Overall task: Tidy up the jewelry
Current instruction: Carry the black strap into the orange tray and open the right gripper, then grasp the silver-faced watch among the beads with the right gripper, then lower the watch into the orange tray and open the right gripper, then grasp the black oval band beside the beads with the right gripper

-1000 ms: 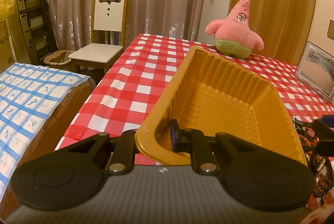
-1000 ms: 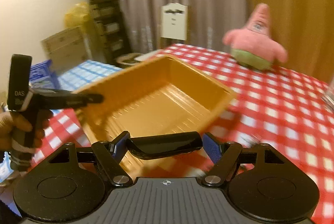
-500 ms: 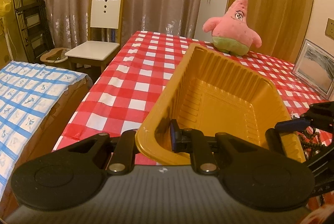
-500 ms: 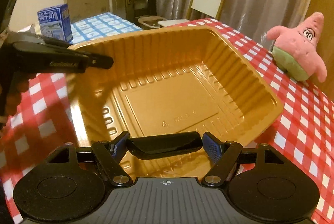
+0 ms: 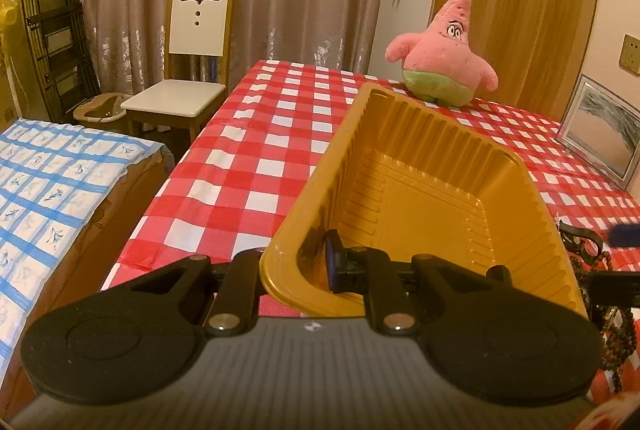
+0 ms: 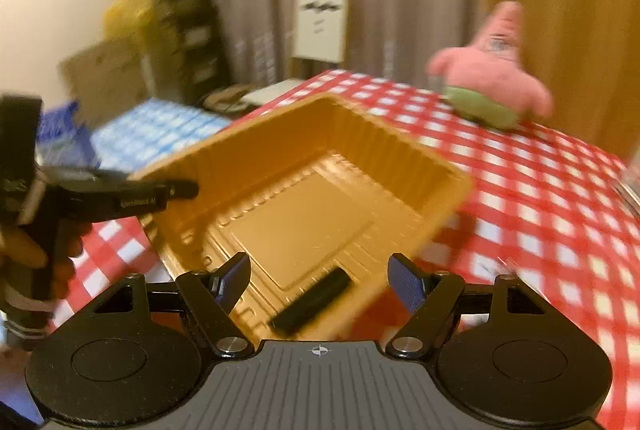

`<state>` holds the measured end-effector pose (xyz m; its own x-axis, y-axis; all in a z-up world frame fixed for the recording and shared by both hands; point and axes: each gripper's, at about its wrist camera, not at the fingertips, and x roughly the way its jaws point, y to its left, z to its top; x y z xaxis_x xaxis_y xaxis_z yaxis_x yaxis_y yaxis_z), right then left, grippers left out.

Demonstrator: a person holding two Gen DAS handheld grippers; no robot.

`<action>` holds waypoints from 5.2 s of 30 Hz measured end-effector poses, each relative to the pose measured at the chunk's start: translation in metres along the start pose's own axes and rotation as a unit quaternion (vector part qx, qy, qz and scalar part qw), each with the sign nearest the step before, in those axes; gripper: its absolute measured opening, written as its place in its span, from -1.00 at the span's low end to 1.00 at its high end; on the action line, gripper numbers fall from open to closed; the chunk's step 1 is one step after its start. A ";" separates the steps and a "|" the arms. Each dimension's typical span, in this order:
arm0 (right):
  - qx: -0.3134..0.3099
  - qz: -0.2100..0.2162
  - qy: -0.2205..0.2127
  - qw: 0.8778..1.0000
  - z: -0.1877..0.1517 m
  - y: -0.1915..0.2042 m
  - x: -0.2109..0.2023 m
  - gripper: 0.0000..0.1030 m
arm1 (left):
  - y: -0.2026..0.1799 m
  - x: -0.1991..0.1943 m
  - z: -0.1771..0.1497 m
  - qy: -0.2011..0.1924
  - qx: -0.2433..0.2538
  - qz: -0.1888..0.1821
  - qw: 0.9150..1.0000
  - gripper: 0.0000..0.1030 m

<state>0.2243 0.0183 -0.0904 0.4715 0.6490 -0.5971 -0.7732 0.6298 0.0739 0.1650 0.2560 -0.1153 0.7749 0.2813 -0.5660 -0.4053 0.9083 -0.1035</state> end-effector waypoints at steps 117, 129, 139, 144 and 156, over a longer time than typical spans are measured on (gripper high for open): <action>0.181 -0.075 0.066 0.979 -0.081 -0.105 -0.099 0.04 | -0.010 -0.016 -0.001 -0.001 0.011 0.039 0.999 -0.73; 0.148 -0.074 0.059 0.984 -0.069 -0.119 -0.075 -0.03 | -0.010 -0.016 0.000 0.001 0.010 0.038 0.999 -0.73; 0.093 -0.065 0.047 0.992 -0.034 -0.148 -0.032 -0.09 | -0.010 -0.016 0.000 0.002 0.010 0.038 0.999 -0.73; 0.065 -0.059 0.057 0.994 -0.021 -0.160 -0.006 -0.09 | -0.009 -0.016 0.001 0.003 0.010 0.038 0.999 -0.73; 0.031 -0.057 0.098 0.993 -0.018 -0.170 0.040 -0.23 | -0.008 -0.014 0.001 0.005 0.009 0.038 0.999 -0.73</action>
<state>0.3668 -0.0707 -0.1412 0.4578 0.4809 -0.7477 -0.6891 0.7233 0.0432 0.1576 0.2450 -0.1058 0.7376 0.3467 -0.5795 -0.4536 0.8901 -0.0449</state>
